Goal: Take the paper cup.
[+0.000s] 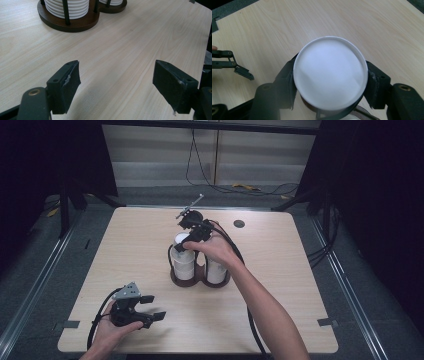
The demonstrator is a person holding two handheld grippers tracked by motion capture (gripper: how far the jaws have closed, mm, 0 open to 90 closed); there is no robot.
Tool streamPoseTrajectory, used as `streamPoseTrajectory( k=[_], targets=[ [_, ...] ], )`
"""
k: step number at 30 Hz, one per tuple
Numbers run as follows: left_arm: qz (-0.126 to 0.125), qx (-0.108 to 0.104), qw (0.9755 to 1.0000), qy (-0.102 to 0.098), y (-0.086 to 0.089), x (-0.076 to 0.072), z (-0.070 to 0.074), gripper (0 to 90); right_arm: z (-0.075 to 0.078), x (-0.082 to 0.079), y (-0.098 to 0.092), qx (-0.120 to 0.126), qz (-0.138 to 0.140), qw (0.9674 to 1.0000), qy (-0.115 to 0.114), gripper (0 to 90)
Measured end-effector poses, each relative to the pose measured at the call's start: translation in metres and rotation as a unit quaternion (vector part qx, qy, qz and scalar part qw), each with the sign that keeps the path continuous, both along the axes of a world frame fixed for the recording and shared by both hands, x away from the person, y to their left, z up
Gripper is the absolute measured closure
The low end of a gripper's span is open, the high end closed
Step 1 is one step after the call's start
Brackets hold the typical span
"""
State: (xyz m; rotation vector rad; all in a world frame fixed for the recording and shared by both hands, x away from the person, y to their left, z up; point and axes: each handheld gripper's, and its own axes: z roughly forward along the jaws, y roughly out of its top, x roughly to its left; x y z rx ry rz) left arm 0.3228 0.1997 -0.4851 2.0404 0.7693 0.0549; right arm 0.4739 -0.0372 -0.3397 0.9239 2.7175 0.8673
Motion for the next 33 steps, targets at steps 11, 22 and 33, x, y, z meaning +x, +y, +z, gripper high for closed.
streamPoseTrajectory(
  k=[11, 22, 33],
  targets=[
    [0.000, 0.001, 1.0000, 0.000, 0.000, 0.000, 0.000, 21.2, 0.008, -0.002, -0.005, 0.010, -0.005, 0.9999, -0.007, 38.0],
    [0.005, 0.001, 1.0000, -0.003, 0.001, 0.001, -0.001, 21.1, 0.017, -0.006, -0.008, 0.021, -0.006, 0.9996, -0.019, 38.0],
    [0.007, -0.009, 0.9999, 0.002, 0.001, 0.001, -0.001, 21.1, 0.024, -0.016, -0.010, 0.032, -0.004, 0.9990, -0.031, 38.0]
  ],
)
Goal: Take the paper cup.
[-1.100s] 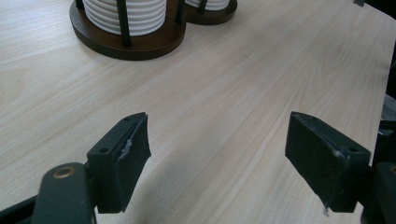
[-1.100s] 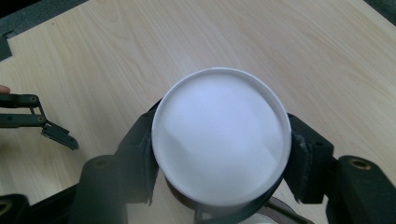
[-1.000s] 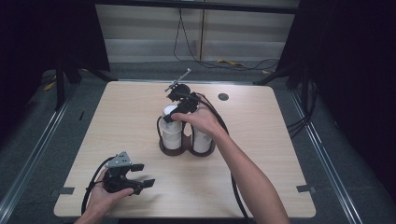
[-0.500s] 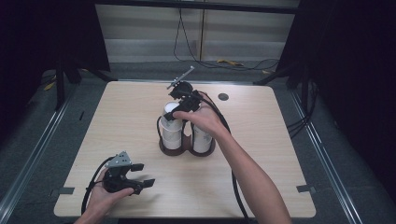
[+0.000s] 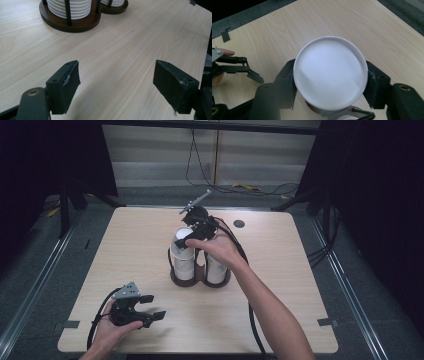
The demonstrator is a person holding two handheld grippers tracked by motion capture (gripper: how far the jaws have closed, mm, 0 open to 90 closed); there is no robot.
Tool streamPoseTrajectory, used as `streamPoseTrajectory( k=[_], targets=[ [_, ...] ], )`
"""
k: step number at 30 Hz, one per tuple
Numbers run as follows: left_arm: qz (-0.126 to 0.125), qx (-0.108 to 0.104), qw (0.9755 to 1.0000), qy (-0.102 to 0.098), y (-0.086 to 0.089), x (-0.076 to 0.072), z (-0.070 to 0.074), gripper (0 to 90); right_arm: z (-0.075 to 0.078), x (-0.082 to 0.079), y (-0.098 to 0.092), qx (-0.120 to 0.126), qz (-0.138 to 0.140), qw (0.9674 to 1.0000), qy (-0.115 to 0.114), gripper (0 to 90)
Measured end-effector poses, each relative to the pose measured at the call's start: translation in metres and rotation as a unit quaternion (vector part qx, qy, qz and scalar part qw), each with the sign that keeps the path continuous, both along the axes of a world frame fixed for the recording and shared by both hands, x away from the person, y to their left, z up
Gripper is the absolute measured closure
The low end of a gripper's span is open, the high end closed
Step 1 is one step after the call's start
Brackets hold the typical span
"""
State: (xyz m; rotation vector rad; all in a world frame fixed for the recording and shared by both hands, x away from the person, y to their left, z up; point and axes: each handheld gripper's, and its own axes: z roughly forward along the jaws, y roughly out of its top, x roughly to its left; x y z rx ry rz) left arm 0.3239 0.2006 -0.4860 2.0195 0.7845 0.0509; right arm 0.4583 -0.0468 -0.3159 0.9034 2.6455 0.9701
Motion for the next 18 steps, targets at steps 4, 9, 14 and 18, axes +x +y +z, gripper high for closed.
streamPoseTrajectory(
  k=[4, 9, 14, 18],
  targets=[
    [0.002, 0.001, 1.0000, 0.001, 0.000, 0.000, 0.000, 21.1, 0.002, -0.001, -0.004, 0.009, -0.004, 1.0000, -0.002, 38.0],
    [-0.002, 0.001, 1.0000, 0.001, 0.000, 0.000, 0.000, 21.2, 0.004, -0.003, -0.010, 0.022, -0.012, 0.9997, -0.007, 38.0],
    [0.000, 0.001, 1.0000, 0.002, 0.000, 0.001, 0.000, 21.2, 0.007, -0.007, -0.017, 0.044, -0.017, 0.9988, -0.013, 38.1],
    [-0.001, -0.002, 1.0000, -0.003, -0.001, 0.001, 0.001, 21.2, 0.008, -0.010, -0.025, 0.067, -0.016, 0.9975, -0.014, 38.1]
  ],
)
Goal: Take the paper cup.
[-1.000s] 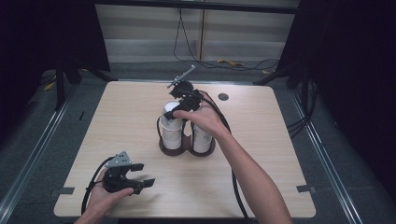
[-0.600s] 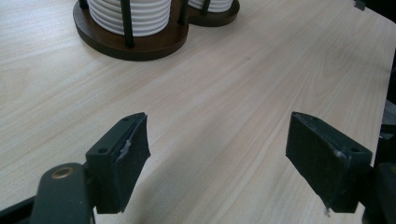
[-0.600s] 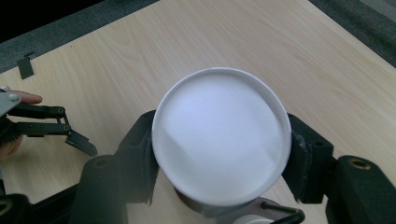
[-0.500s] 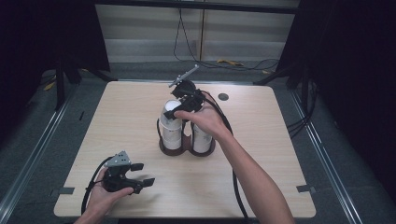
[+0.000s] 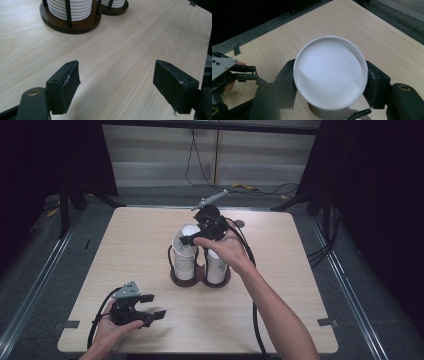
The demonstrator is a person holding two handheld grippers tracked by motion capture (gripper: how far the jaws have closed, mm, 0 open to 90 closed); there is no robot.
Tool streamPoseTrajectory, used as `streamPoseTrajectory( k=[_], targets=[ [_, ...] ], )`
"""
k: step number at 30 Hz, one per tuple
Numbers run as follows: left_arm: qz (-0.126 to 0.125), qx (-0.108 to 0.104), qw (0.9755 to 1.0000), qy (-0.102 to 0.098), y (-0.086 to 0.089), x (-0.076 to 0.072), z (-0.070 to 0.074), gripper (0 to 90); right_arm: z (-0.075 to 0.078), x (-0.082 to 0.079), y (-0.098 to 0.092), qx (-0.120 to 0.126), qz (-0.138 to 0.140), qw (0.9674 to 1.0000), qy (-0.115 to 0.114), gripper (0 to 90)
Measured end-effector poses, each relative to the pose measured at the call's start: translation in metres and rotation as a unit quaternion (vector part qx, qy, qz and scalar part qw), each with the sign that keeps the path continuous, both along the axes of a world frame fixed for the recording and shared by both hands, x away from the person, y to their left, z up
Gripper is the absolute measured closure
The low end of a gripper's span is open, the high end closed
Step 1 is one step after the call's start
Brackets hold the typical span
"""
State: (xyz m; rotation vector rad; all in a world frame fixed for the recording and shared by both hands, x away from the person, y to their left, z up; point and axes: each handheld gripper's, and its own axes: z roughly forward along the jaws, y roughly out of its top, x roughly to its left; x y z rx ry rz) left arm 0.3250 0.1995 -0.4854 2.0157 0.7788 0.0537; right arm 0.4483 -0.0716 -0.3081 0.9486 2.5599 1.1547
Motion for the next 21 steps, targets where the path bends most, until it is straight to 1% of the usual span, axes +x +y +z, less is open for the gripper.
streamPoseTrajectory(
  k=[1, 2, 3, 6, 8, 13, 18, 19, 20, 21],
  targets=[
    [-0.002, 0.000, 1.0000, -0.002, -0.001, 0.000, 0.000, 21.3, -0.001, -0.001, -0.002, 0.008, -0.001, 1.0000, -0.001, 38.1],
    [-0.002, 0.000, 1.0000, -0.002, -0.001, 0.000, 0.000, 21.3, -0.001, -0.001, -0.002, 0.008, -0.001, 1.0000, -0.001, 38.1],
    [-0.003, 0.003, 1.0000, -0.007, -0.001, 0.000, 0.000, 21.2, -0.004, -0.005, -0.008, 0.025, 0.005, 0.9997, -0.003, 38.1],
    [-0.001, -0.001, 1.0000, -0.006, -0.002, 0.000, 0.001, 21.2, -0.006, -0.010, -0.015, 0.044, 0.004, 0.9990, -0.005, 38.0],
    [-0.001, -0.002, 0.9999, -0.010, -0.002, 0.001, 0.002, 21.0, -0.007, -0.013, -0.020, 0.055, 0.004, 0.9985, -0.008, 38.0],
    [0.000, -0.003, 0.9997, -0.025, -0.005, 0.000, 0.005, 21.0, -0.003, -0.027, -0.031, 0.066, 0.008, 0.9976, -0.019, 38.1],
    [-0.006, -0.006, 0.9995, -0.029, -0.009, 0.000, 0.008, 21.0, 0.000, -0.042, -0.045, 0.081, 0.007, 0.9964, -0.026, 38.1],
    [-0.009, -0.010, 0.9995, -0.030, -0.011, 0.000, 0.009, 21.0, -0.001, -0.045, -0.047, 0.079, 0.007, 0.9965, -0.028, 38.1],
    [-0.012, -0.008, 0.9994, -0.032, -0.012, 0.000, 0.011, 21.0, -0.002, -0.049, -0.049, 0.078, 0.008, 0.9965, -0.030, 38.1],
    [-0.013, -0.009, 0.9993, -0.033, -0.014, 0.000, 0.012, 20.9, -0.004, -0.051, -0.051, 0.080, 0.010, 0.9964, -0.028, 38.1]
  ],
)
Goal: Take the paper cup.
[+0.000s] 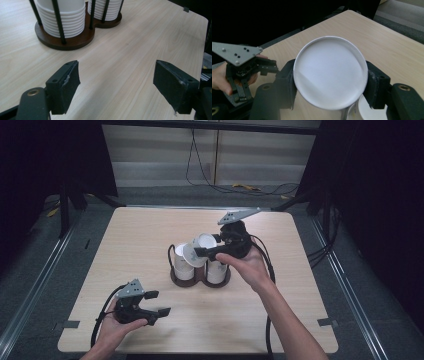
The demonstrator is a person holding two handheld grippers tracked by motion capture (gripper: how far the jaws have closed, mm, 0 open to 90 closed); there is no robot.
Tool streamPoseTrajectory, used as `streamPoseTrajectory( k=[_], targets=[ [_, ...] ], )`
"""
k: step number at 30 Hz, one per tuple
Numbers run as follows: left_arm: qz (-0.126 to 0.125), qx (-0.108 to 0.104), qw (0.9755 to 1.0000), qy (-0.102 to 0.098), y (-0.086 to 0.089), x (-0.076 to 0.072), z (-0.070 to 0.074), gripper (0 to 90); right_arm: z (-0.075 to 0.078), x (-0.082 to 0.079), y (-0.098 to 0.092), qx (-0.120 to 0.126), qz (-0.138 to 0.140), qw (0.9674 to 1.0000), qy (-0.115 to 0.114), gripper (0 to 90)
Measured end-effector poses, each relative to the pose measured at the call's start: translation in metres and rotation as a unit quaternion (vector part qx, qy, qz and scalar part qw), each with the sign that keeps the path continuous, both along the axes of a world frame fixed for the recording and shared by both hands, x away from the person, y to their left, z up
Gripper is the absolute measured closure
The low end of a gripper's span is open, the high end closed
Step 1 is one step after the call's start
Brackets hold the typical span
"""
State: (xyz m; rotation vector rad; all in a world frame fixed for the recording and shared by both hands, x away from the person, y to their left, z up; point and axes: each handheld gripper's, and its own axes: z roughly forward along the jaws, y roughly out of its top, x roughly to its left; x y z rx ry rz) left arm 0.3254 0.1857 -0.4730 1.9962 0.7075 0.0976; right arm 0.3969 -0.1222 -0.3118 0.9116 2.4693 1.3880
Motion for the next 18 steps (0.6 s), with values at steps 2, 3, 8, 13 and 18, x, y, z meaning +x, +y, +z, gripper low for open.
streamPoseTrajectory(
  k=[2, 3, 8, 13, 18],
  targets=[
    [-0.002, -0.005, 1.0000, -0.002, -0.003, 0.001, 0.003, 21.0, -0.004, -0.005, -0.004, -0.002, -0.001, 1.0000, 0.002, 38.1],
    [-0.001, -0.006, 1.0000, -0.004, -0.005, 0.002, 0.005, 21.0, -0.006, -0.007, -0.006, -0.006, -0.002, 1.0000, 0.003, 38.1],
    [-0.001, -0.009, 0.9999, -0.014, -0.012, 0.007, 0.014, 20.9, -0.012, -0.016, -0.013, 0.006, 0.000, 1.0000, 0.004, 38.1],
    [-0.004, -0.023, 0.9995, -0.020, -0.022, 0.015, 0.025, 20.0, -0.016, -0.026, -0.017, 0.015, 0.005, 0.9999, 0.000, 38.1],
    [-0.020, -0.028, 0.9991, -0.026, -0.035, 0.018, 0.030, 19.4, -0.032, -0.031, -0.023, 0.035, 0.007, 0.9993, 0.011, 38.1]
  ],
)
